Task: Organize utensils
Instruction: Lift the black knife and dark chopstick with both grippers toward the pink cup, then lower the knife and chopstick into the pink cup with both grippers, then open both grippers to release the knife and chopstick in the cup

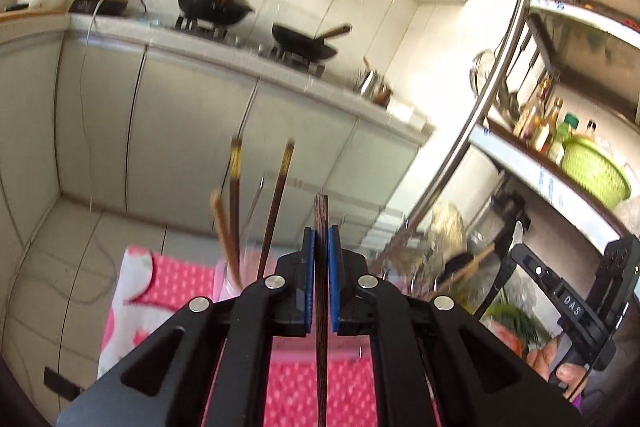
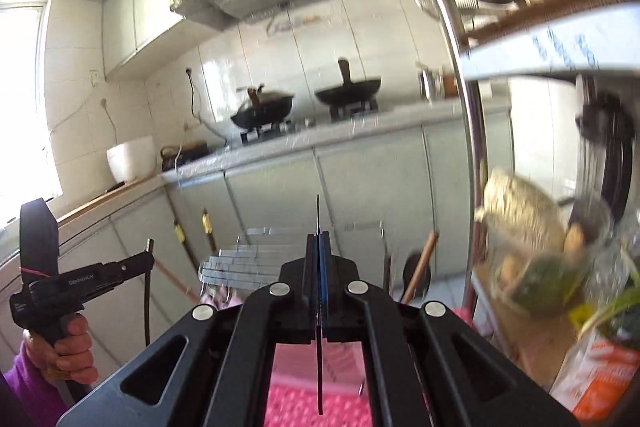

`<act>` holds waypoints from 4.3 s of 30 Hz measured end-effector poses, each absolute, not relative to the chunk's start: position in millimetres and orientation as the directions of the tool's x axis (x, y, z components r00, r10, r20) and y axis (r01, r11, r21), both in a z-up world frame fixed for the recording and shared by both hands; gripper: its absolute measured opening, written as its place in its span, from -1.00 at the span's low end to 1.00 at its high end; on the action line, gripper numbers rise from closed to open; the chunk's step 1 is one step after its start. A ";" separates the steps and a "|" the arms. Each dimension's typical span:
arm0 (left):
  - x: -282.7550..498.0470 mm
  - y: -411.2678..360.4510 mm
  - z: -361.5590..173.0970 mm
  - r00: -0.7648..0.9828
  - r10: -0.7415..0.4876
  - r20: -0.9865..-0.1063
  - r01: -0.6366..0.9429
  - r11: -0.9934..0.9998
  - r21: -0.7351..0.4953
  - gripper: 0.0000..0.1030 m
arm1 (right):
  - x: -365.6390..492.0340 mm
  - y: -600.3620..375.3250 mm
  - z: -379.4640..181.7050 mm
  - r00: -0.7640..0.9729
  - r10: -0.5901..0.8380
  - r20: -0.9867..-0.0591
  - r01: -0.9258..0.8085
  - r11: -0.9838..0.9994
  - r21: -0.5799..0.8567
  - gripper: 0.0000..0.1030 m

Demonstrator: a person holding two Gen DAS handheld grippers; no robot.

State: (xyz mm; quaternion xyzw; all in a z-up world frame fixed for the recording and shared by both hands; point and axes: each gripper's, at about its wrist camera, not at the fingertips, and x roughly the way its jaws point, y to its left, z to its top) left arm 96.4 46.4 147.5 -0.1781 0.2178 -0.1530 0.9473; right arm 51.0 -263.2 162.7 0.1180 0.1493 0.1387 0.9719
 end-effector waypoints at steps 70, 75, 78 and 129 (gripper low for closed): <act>152.6 46.4 64.2 0.960 -0.191 -0.204 0.151 0.968 -0.200 -0.89 | 137.8 -270.5 67.4 0.874 0.297 -0.384 -0.201 0.941 0.271 -0.98; 150.4 47.3 54.7 0.943 -0.225 -0.245 0.167 0.958 -0.234 -0.89 | 140.7 -270.2 60.7 0.854 0.318 -0.412 -0.202 0.932 0.301 -0.98; 146.7 45.3 49.6 0.942 -0.222 -0.252 0.165 0.959 -0.229 -0.89 | 140.7 -272.0 56.0 0.847 0.319 -0.425 -0.196 0.931 0.309 -0.99; 129.6 24.6 68.8 0.899 -0.235 -0.369 0.163 0.963 -0.216 -0.29 | 128.9 -255.0 74.6 0.787 0.284 -0.549 -0.196 0.957 0.213 -0.46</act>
